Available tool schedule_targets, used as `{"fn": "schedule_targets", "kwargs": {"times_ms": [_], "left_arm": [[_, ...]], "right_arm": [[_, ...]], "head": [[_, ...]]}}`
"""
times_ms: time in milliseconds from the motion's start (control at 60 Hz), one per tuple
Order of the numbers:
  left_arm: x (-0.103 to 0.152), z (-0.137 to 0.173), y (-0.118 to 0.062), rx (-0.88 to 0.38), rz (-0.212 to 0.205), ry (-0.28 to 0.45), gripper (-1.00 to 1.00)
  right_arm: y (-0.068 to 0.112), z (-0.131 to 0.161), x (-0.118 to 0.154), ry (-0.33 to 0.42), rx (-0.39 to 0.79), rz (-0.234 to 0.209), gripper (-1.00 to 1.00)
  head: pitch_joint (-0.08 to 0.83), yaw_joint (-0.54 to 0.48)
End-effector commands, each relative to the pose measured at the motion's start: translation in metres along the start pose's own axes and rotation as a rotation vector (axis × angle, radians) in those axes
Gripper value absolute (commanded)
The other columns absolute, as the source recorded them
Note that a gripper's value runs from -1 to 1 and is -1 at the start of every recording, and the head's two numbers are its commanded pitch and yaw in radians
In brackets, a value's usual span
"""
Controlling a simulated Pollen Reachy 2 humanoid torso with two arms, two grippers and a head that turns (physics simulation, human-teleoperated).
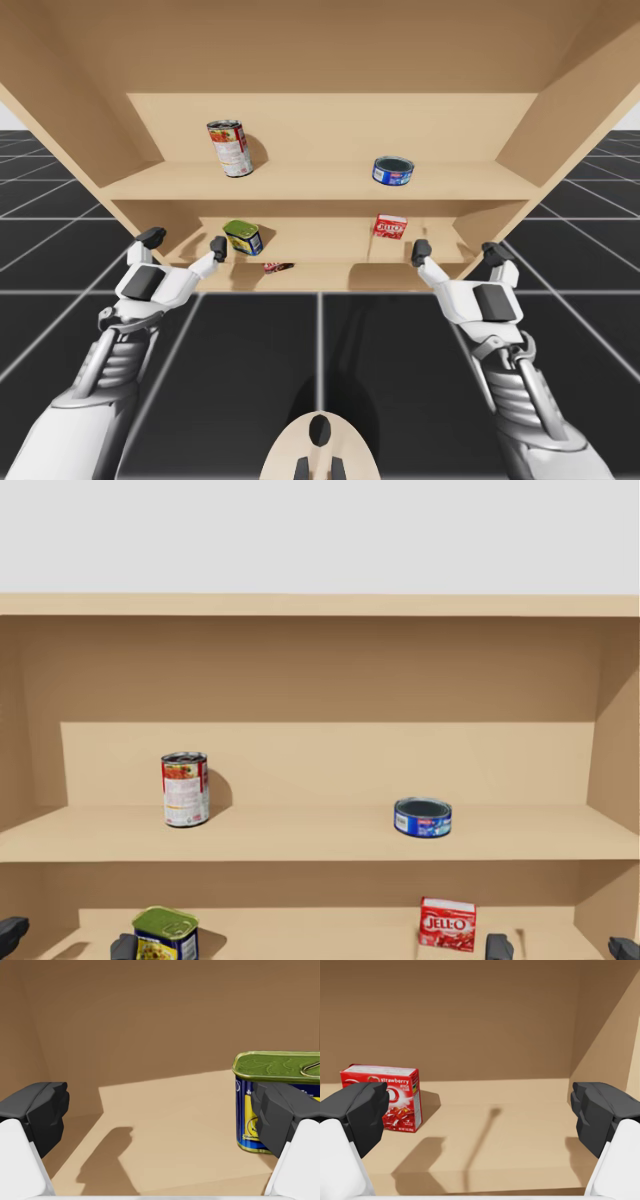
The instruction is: Retrieve the pudding box from the shelves.
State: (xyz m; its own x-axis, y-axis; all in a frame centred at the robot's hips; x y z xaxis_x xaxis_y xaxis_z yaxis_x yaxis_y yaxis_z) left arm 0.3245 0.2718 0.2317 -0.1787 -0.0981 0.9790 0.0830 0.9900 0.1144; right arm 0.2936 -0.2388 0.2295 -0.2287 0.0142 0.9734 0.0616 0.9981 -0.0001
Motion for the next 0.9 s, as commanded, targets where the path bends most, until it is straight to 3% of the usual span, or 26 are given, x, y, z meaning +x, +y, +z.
{"fn": "schedule_targets", "kwargs": {"times_ms": [17, 233, 550, 767, 900], "left_arm": [[0.000, 0.000, 0.000, -0.003, 0.005, -0.002, -1.00], [0.000, 0.000, 0.000, -0.005, 0.008, -0.002, -1.00], [0.001, 0.005, -0.005, -0.022, -0.011, -0.013, -1.00], [0.004, 0.009, -0.012, -0.048, -0.015, -0.019, -1.00], [0.004, 0.012, -0.015, -0.070, 0.009, -0.015, -1.00]], "right_arm": [[0.006, 0.002, -0.004, 0.001, -0.019, -0.031, -1.00], [0.004, 0.003, 0.001, 0.006, 0.003, -0.040, -1.00], [0.006, 0.002, -0.006, 0.019, -0.004, -0.002, -1.00], [0.005, 0.002, -0.008, 0.034, -0.011, -0.004, -1.00], [0.005, 0.003, -0.011, 0.043, -0.012, -0.005, -1.00]], "head": [[0.004, -0.01], [0.096, -0.01], [0.368, -0.03], [0.520, 0.03], [0.574, 0.10]]}}
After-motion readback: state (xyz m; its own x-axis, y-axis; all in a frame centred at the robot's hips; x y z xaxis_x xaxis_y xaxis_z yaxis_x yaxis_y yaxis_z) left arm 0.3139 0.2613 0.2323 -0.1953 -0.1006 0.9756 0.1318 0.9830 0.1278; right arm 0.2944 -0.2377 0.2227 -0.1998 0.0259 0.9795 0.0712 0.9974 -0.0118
